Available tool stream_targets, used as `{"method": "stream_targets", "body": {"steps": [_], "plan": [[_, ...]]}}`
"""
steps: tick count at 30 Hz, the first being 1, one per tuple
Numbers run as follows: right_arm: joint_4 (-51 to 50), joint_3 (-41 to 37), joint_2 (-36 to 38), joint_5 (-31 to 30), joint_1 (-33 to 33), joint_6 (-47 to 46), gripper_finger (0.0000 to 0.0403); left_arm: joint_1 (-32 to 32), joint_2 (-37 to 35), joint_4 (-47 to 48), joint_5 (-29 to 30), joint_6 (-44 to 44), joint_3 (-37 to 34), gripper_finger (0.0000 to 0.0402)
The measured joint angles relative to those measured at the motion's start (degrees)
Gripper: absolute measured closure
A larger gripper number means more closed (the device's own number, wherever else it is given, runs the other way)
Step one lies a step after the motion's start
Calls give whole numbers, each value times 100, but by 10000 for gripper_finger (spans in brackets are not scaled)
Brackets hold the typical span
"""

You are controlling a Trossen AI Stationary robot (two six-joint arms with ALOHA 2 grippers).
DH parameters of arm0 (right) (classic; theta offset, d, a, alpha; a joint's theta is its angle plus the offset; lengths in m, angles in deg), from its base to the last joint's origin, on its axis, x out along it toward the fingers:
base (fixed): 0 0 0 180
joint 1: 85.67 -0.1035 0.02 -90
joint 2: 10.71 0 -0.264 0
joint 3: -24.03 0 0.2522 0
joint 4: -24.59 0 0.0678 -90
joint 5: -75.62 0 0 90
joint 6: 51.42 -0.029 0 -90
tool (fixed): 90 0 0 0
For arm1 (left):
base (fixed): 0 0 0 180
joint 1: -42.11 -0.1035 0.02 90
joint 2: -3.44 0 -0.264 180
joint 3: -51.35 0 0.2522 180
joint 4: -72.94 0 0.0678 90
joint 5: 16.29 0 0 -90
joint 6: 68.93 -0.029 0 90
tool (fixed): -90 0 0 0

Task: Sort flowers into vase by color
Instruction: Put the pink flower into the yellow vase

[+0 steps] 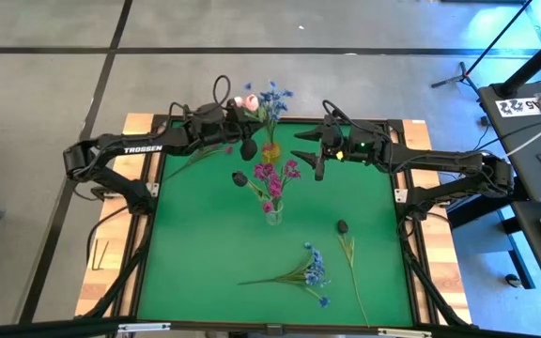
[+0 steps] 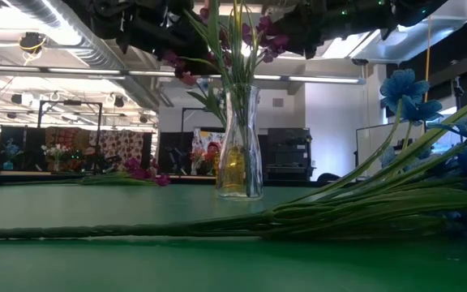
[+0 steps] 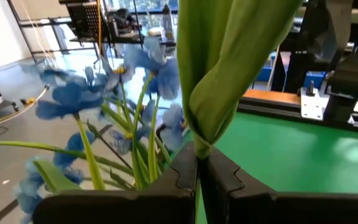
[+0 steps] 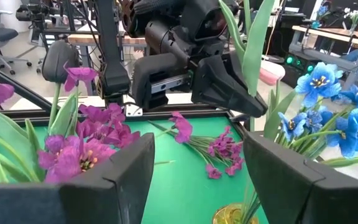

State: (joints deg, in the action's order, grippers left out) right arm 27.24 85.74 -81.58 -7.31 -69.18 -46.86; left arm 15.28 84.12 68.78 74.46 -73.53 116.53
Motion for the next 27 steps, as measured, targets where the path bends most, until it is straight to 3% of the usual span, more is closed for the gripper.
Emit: {"method": "stream_targets", "body": {"steps": [12,27], "plan": [[4,0,0,0,0,0,159,-4,29,253,-1,-2,0,401],[0,0,-2,2,0,0,159,-20,706,263,-2,15,-4,396]]}}
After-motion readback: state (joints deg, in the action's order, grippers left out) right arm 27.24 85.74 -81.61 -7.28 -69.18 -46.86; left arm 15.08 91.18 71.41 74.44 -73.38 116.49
